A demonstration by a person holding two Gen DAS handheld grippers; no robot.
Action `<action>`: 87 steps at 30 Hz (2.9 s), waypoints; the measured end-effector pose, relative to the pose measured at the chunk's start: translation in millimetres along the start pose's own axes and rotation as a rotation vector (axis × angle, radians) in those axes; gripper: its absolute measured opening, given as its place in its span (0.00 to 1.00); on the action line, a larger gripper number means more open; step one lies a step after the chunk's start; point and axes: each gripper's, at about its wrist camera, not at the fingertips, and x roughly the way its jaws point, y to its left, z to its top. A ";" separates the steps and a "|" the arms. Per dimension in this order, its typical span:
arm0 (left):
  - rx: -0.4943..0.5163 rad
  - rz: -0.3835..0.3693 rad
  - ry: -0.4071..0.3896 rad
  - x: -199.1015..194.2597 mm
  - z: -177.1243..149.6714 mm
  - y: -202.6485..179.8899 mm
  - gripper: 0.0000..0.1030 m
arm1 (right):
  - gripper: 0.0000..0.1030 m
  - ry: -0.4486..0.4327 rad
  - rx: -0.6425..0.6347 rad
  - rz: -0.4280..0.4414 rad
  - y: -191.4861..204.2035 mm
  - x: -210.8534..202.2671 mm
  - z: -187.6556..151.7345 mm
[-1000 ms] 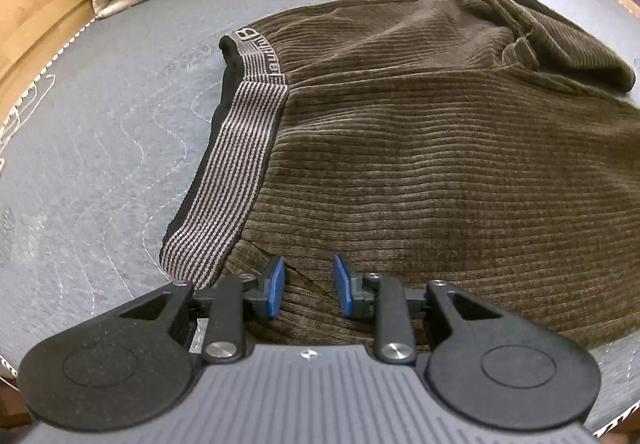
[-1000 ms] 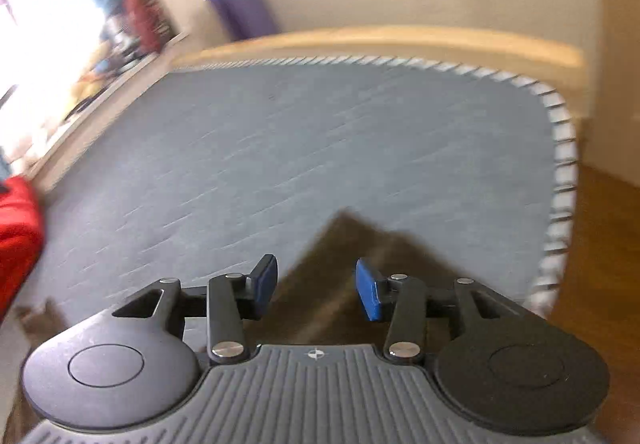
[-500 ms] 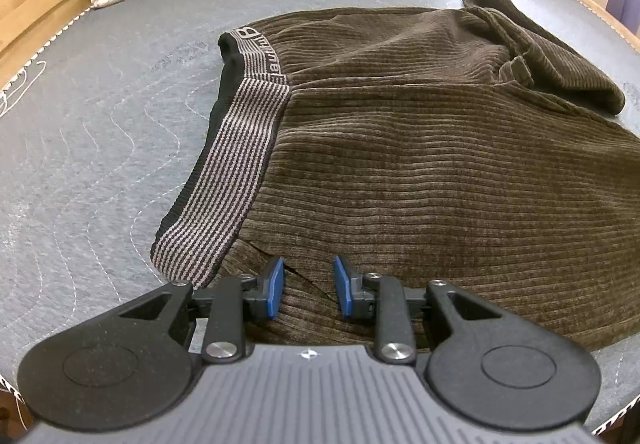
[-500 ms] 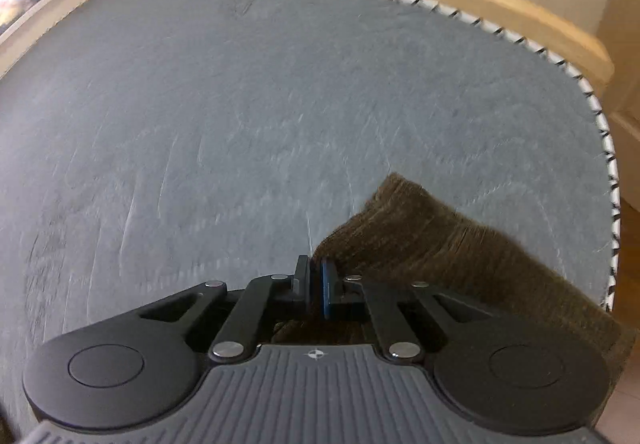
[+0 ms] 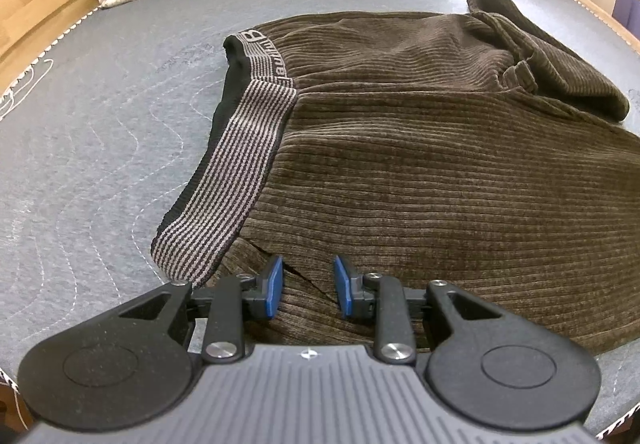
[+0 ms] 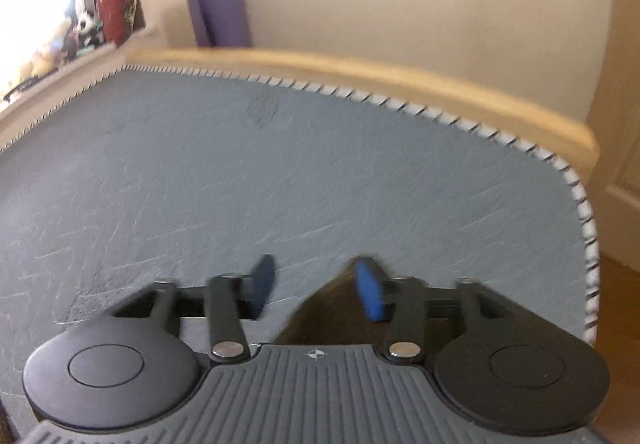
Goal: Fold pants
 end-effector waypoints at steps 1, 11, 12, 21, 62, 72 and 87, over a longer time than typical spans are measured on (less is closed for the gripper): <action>-0.004 0.004 0.004 0.0 0.4 -0.5 0.31 | 0.51 0.007 0.006 -0.017 -11.0 -5.1 0.3; -0.014 0.026 0.019 1.3 3.5 -3.7 0.31 | 0.52 0.341 0.299 -0.190 -160.0 3.4 -54.3; -0.019 0.024 0.021 1.4 3.8 -3.0 0.31 | 0.51 0.361 0.317 -0.141 -163.1 3.4 -57.4; 0.015 0.042 -0.010 -10.3 4.2 -10.7 0.35 | 0.10 0.199 0.074 -0.155 -117.9 -16.0 -44.1; -0.107 -0.152 -0.101 -5.8 97.5 -43.4 1.00 | 0.28 -0.101 -0.508 0.815 252.4 -231.4 -87.7; 0.064 -0.075 -0.329 75.9 78.8 -66.7 0.56 | 0.21 -0.049 -0.543 0.781 280.0 -186.0 -99.3; 0.085 -0.031 -0.383 87.4 72.5 -76.4 0.61 | 0.42 0.280 -0.579 0.753 343.5 -39.3 -135.4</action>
